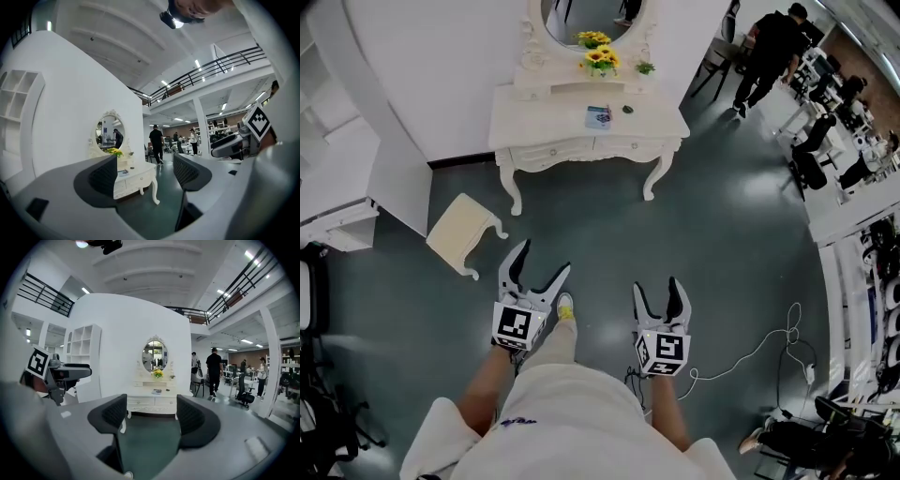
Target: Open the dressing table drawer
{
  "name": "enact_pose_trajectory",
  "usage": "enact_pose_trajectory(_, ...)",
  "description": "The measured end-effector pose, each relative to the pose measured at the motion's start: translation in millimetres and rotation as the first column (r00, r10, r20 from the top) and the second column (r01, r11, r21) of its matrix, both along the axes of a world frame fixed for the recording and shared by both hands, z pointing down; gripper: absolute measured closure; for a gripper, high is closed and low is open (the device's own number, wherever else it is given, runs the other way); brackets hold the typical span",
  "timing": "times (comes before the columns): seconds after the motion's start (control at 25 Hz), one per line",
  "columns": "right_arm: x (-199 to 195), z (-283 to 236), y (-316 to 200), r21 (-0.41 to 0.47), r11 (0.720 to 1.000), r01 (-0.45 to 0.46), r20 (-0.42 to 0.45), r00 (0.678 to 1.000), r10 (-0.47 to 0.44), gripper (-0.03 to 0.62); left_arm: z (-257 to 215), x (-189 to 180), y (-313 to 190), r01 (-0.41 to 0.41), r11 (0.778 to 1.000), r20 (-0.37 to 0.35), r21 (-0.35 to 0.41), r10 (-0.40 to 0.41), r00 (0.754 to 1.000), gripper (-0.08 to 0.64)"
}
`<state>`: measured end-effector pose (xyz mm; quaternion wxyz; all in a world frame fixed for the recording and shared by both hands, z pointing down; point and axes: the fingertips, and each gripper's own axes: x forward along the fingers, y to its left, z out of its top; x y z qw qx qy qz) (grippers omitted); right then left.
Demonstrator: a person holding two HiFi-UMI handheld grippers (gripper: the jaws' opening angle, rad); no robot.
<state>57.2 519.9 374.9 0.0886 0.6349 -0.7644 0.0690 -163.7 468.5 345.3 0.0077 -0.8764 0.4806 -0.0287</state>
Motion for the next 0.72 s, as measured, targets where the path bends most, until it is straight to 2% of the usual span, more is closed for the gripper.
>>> enact_pose_trajectory(0.28,16,-23,-103,0.026,0.999,-0.027,-0.048,0.998,0.028,0.265,-19,8,-109,-0.009,1.000,-0.060,0.019,0.010,0.998,0.201)
enact_pose_trajectory(0.44,18,-18,-170,0.030,0.999,-0.022,-0.096,0.995,0.025,0.265,-23,13,-165,-0.022,0.999,-0.080,0.029,0.024,0.997,0.201)
enact_pose_trajectory(0.72,2,-7,-257,0.014,1.000,-0.006,-0.094,0.996,0.008,0.267,-16,17,-246,-0.064,0.998,-0.042,0.015,0.065,0.997,0.201)
